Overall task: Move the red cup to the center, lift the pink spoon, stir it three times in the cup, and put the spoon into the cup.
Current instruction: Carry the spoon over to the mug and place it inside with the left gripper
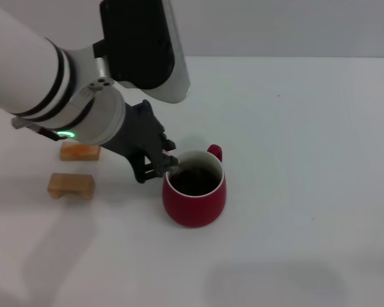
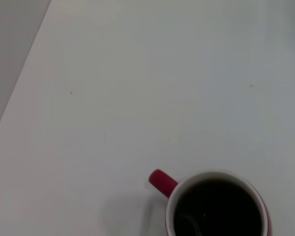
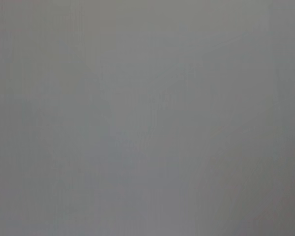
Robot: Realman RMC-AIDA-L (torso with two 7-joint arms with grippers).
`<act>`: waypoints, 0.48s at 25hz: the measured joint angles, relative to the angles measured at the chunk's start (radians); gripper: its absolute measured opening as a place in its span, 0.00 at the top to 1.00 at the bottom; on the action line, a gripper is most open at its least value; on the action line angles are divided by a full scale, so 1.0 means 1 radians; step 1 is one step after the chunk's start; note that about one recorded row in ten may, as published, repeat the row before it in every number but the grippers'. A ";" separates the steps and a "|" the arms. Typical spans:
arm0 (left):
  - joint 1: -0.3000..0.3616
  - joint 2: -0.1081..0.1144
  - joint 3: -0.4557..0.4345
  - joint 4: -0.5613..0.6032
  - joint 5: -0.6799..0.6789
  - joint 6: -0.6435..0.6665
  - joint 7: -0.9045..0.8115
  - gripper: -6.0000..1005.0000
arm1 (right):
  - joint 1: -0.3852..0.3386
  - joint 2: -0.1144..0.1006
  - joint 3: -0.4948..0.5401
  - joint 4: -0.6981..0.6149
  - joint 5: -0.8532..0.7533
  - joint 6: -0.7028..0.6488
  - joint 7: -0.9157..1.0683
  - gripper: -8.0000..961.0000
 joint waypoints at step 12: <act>-0.022 -0.002 0.037 -0.022 -0.083 0.044 0.005 0.82 | -0.002 0.000 0.000 0.000 0.000 0.000 0.000 0.99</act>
